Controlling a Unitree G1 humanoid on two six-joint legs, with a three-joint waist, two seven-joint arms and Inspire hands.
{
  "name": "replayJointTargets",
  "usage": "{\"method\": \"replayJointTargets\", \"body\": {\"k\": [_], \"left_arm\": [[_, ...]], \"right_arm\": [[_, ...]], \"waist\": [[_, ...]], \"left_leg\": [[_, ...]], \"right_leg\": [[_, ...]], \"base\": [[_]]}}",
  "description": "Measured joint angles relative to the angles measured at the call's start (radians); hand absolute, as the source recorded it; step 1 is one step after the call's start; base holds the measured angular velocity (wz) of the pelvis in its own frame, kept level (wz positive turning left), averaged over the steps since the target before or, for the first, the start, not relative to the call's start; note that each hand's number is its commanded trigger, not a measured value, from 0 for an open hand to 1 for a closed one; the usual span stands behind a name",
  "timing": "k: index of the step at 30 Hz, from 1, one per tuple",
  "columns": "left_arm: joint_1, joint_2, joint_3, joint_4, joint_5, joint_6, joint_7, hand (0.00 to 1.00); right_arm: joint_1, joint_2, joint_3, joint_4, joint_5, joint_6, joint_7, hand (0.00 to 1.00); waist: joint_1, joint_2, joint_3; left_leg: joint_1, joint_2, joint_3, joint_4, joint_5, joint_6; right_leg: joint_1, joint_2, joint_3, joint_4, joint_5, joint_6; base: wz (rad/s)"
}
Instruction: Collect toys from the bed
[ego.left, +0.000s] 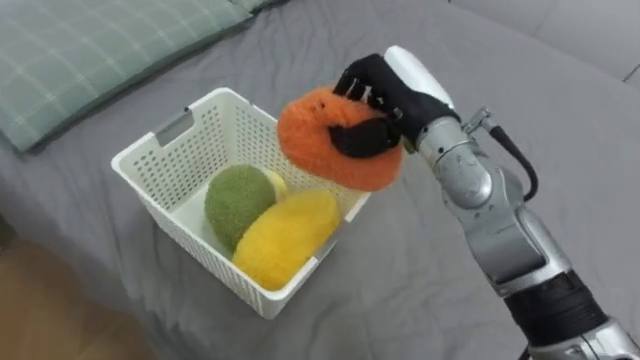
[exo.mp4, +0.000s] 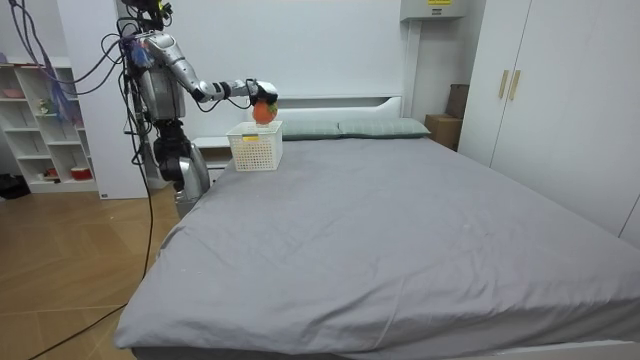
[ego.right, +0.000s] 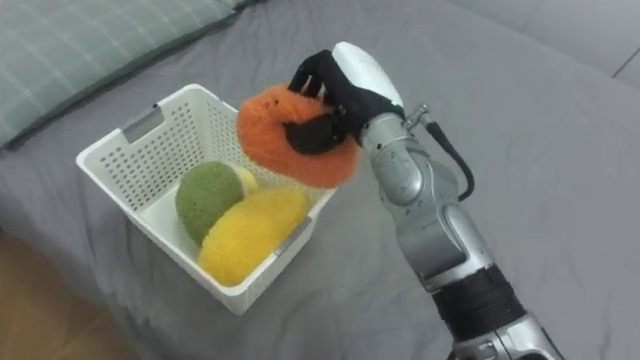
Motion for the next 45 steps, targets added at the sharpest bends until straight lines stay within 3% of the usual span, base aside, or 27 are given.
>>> {"method": "replayJointTargets", "body": {"k": [1,8,18,25,35,40,45], "left_arm": [[-0.003,0.001,-0.005,0.000,-0.001,0.004,0.002,0.00],[-0.014,0.000,-0.016,-0.006,-0.001,0.026,0.003,0.00],[-0.014,0.016,-0.013,-0.005,0.008,0.041,0.003,0.00],[-0.014,0.010,-0.008,-0.009,0.019,0.048,0.002,0.00],[-0.036,0.002,-0.008,-0.010,0.018,0.047,0.001,0.00],[-0.038,0.001,-0.006,-0.009,0.016,0.042,0.002,0.00],[-0.035,0.002,-0.001,-0.008,0.013,0.038,0.004,0.00]], "right_arm": [[-0.011,0.015,0.007,0.032,0.000,0.000,0.000,0.00],[-0.029,0.041,0.019,0.111,-0.001,0.011,-0.005,0.00],[-0.029,0.040,0.052,0.146,0.040,0.011,-0.009,0.00],[-0.027,0.034,0.045,0.196,0.035,0.010,-0.009,0.00],[-0.026,0.010,0.041,0.196,0.028,0.002,-0.009,0.00],[-0.009,-0.001,0.032,0.194,0.055,-0.017,-0.017,0.00],[-0.009,-0.012,-0.035,0.183,0.111,-0.035,-0.048,0.00]], "waist": [[0.003,-0.001,0.0004],[0.048,-0.004,-0.0008],[0.065,-0.012,-0.0007],[0.043,-0.009,0.0014],[0.014,0.003,-0.0025],[-0.002,0.002,-0.0041],[-0.024,0.007,-0.0067]], "left_leg": [[-0.007,-0.006,-0.019,0.008,0.000,0.000],[-0.039,-0.028,-0.087,0.014,0.021,0.002],[-0.038,-0.034,-0.110,0.016,0.032,-0.001],[-0.051,-0.034,-0.111,0.030,0.031,-0.004],[-0.053,-0.028,-0.091,0.025,0.033,-0.001],[-0.034,-0.022,-0.062,0.013,0.032,0.000],[-0.007,-0.022,-0.038,0.003,0.031,0.003]], "right_leg": [[0.005,-0.002,-0.019,-0.002,0.000,0.000],[0.006,-0.010,-0.074,-0.009,-0.001,0.002],[0.019,-0.011,-0.096,-0.009,-0.001,0.002],[0.010,-0.010,-0.090,-0.005,-0.001,0.002],[-0.009,-0.009,-0.042,0.006,-0.001,0.002],[-0.006,-0.008,-0.011,0.006,-0.001,0.002],[0.006,-0.008,0.016,0.006,-0.001,0.002]], "base": [[0.33],[0.33],[0.09],[0.00],[-0.07],[-0.16],[-0.15]]}}
